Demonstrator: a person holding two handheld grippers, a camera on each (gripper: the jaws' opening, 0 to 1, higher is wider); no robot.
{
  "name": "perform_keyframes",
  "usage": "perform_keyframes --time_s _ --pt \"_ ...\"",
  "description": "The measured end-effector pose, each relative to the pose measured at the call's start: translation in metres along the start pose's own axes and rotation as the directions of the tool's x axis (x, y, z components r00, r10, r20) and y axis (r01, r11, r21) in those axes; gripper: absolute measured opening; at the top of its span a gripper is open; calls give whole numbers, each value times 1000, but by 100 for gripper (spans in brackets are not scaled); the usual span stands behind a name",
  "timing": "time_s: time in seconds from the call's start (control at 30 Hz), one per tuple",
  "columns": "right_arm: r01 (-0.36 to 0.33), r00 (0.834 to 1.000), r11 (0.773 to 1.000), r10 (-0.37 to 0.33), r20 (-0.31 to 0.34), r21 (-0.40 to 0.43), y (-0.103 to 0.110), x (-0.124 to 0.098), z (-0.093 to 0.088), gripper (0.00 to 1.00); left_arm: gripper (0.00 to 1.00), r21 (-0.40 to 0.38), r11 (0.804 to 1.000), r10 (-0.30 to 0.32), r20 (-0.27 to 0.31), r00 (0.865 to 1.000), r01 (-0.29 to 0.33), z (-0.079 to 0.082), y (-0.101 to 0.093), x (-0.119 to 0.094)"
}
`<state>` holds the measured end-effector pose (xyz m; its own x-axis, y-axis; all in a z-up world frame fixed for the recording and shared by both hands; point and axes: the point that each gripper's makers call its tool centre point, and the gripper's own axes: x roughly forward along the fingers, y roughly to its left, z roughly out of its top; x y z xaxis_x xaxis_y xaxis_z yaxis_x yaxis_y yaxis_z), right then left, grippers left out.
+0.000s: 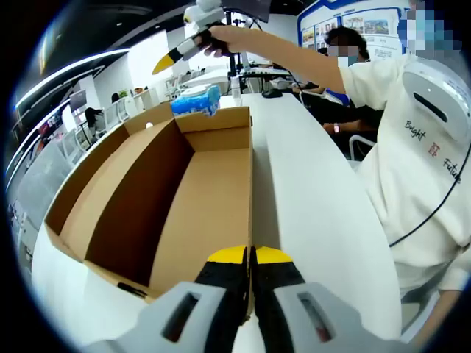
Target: Operate the shoe box by opening the lid, removing the specified soft item, and placing it in the target area until the item is outside and the box remains undamaged.
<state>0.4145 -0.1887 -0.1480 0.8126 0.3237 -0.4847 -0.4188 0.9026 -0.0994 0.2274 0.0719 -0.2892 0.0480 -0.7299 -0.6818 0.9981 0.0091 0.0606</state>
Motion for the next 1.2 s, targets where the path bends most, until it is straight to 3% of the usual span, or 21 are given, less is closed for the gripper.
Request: perform_keyframes --time_s 0.1,0.17,0.27,0.5,0.63,0.8,0.83,1.0,1.2 --pt "2 994 999 -7 -111 -45 -7 8 -3 32 1 8 1000 1 1 1000 -1 0 0 0" --pt "-11 995 1000 12 -94 1 -10 13 8 33 1 8 1000 0 7 1000 0 0 0 -1" --pt "-68 996 995 73 -59 77 4 13 18 35 1 16 1000 -10 9 1000 10 0 -1 -1" --pt "-67 993 992 77 -92 108 1 21 16 35 1 11 1000 -10 10 1000 9 0 0 -1" --pt "-67 989 978 91 -116 199 -4 34 8 36 1 8 1000 -9 10 1000 9 0 0 -1" --pt "-19 981 985 52 -189 171 -15 45 -2 34 1 3 1000 -9 16 1000 9 1 0 -1" --pt "-17 972 986 55 -230 164 -14 47 -8 34 1 3 1000 -10 16 1000 9 1 0 -1" --pt "-32 966 983 77 -248 183 -12 51 -6 33 1 0 1000 -8 15 1000 8 1 0 -1" --pt "-4 952 988 51 -301 155 -17 58 -12 30 1 -1 1000 -10 12 1000 10 1 0 -1"
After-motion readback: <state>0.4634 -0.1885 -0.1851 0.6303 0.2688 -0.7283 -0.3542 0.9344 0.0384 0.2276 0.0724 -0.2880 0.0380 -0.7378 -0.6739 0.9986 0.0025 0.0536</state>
